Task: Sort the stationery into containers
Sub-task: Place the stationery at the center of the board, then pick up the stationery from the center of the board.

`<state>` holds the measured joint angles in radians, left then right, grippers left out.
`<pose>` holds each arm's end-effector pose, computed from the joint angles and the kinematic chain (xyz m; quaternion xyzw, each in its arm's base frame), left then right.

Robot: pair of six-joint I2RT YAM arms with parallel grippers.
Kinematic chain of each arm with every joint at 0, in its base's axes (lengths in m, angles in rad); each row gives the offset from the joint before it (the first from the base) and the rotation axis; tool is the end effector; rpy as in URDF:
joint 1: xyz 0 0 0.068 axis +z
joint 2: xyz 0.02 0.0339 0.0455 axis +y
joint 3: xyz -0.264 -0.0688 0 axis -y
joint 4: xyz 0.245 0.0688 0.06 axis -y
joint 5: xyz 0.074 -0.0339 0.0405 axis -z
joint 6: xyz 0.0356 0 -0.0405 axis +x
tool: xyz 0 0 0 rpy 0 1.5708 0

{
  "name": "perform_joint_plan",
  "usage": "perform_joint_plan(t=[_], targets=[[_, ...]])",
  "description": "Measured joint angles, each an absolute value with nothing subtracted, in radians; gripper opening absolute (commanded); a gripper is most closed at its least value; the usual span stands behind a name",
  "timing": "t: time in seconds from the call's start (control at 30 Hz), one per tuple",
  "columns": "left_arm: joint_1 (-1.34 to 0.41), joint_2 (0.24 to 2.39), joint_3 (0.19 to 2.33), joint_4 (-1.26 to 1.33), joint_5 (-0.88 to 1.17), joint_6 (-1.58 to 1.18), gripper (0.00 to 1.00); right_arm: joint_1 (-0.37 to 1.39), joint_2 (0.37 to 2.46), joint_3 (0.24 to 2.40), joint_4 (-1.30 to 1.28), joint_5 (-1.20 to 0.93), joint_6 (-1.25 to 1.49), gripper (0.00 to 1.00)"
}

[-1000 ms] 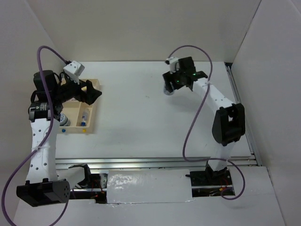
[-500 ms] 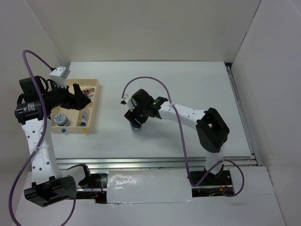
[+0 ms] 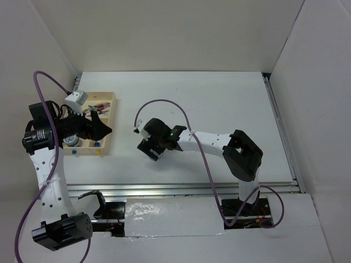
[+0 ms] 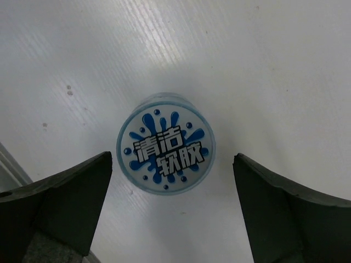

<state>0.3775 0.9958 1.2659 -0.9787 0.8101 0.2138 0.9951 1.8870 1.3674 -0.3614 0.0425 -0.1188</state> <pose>0.1688 0.0392 0.3941 0.0958 0.8457 -0.2306 0.4717 0.2268 0.3467 0.2103 -0.4913 0.8025 0.1253 0.3146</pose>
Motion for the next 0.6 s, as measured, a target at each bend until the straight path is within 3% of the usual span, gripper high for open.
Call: perform_joint_plan(t=[0.23,0.47,0.6], targets=[[0.339,0.996,1.202,-0.964,0.797,0.227,0.97,0.882,1.705,1.378,-0.490,-0.155,-0.098,1.00],[-0.009,1.048,1.156,-0.861,0.609,0.176,0.92,0.368,1.391,1.392,-0.510,-0.402,-0.056,1.00],[-0.096,1.164,1.163,-0.837,0.524,0.152,0.88,0.172,1.334,1.331,-0.536,-0.477,-0.056,1.00]])
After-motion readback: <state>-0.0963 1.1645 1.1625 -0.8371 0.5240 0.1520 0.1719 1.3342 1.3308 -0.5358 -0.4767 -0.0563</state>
